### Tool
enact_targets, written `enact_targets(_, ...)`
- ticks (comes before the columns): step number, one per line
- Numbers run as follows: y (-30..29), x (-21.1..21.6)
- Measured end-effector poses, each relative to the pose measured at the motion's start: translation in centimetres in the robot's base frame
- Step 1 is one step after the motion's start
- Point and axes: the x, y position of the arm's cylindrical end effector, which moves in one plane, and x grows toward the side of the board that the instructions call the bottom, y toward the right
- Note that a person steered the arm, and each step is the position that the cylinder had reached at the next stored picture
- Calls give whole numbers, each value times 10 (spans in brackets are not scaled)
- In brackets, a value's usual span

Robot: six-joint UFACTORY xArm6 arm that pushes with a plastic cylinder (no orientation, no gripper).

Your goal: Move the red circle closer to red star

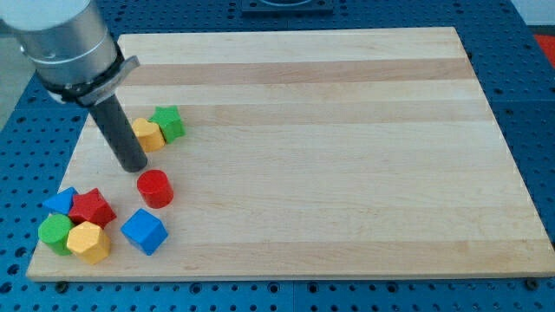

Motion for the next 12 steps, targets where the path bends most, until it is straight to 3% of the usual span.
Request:
enact_targets(1,12,-6)
enact_targets(6,16,49)
enact_targets(8,83,6)
enact_targets(9,98,17)
enact_targets(12,77,42)
